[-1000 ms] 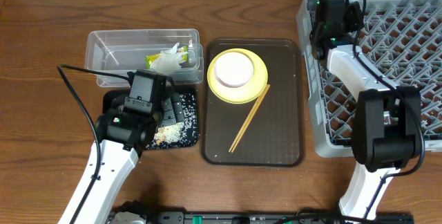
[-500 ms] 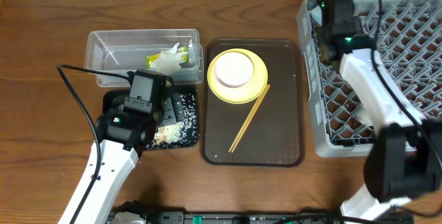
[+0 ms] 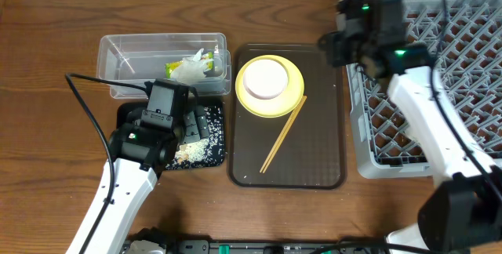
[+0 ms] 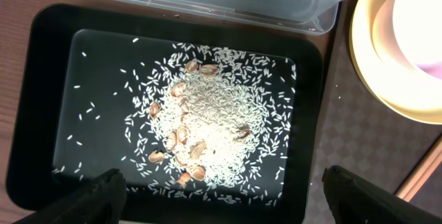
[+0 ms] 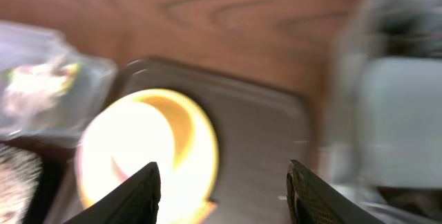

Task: Sort waste into correct bins and load items into the dishwasher rack
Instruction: 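Reach the right gripper to the pink bowl on the yellow plate and grip it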

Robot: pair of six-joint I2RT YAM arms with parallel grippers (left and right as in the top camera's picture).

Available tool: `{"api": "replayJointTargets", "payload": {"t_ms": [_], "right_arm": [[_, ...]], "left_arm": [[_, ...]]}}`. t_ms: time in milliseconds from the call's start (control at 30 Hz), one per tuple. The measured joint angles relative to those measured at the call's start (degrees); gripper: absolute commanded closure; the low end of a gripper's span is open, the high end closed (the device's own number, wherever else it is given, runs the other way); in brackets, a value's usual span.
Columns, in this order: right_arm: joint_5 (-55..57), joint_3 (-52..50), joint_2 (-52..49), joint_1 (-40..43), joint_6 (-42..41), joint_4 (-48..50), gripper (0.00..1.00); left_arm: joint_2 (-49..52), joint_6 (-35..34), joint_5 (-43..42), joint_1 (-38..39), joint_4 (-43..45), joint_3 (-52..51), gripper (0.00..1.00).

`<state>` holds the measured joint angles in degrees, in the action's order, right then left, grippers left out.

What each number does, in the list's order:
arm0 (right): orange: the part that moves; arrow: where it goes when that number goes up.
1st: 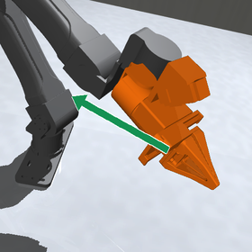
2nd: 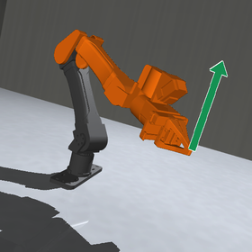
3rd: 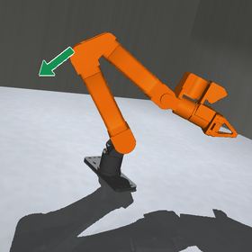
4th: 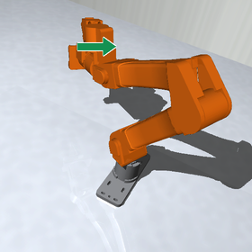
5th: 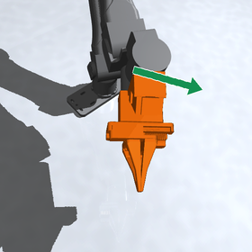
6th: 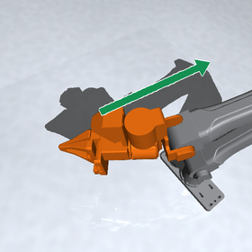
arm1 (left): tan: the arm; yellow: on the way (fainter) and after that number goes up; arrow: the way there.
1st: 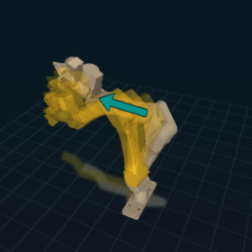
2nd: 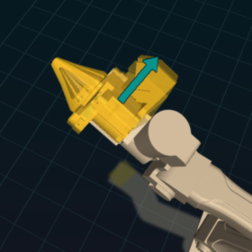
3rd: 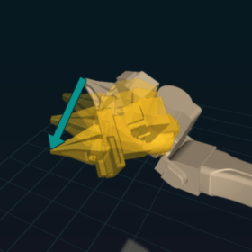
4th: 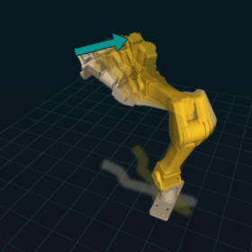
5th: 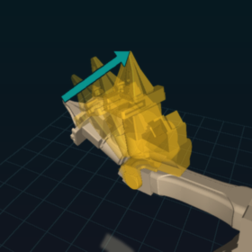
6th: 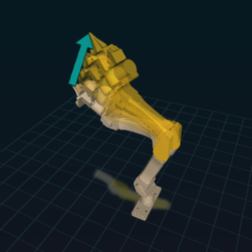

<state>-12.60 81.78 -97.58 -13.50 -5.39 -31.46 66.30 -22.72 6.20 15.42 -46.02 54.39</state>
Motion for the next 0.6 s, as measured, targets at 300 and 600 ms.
{"api": "replayJointTargets", "payload": {"t_ms": [300,600], "right_arm": [[4.11,-0.04,-12.72,-9.75,-5.77,1.55,0.56],[7.02,-0.17,-19.56,-11.3,-12.02,4.72,0.92]], "left_arm": [[0.0,0.0,0.0,0.0,-0.09,0.0,0.07],[0.0,0.0,0.0,0.0,-0.17,0.0,0.07]]}}
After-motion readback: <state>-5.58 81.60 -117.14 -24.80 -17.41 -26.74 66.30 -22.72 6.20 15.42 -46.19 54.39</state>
